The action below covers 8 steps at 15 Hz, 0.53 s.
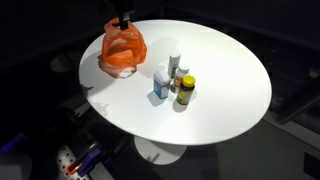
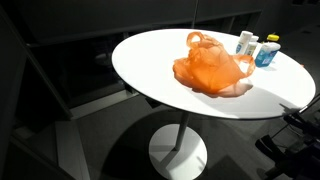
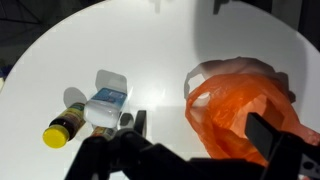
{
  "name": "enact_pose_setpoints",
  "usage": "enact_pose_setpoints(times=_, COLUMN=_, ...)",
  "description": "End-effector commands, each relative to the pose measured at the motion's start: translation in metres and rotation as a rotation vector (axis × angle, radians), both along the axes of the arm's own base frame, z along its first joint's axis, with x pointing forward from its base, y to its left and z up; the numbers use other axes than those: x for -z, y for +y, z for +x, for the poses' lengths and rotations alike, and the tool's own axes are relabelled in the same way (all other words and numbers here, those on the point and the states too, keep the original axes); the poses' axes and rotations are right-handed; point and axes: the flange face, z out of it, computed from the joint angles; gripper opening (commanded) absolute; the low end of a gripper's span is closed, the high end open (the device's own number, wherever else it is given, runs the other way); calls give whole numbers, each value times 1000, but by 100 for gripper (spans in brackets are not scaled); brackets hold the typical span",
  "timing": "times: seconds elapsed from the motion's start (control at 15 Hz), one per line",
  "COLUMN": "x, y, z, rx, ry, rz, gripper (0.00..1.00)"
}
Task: Pick up the white bottle on the left and put it in the orange plastic bag
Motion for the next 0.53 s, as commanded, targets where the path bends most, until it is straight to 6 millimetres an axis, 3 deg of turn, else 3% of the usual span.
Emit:
enact_pose_setpoints(times=0.0, x=14, y=-28, z=31, rx=50, ry=13, rz=8, gripper=100)
enact_pose_setpoints(times=0.47, x=53, y=-68, z=82, rx=120, ry=-21, rz=2, gripper=100)
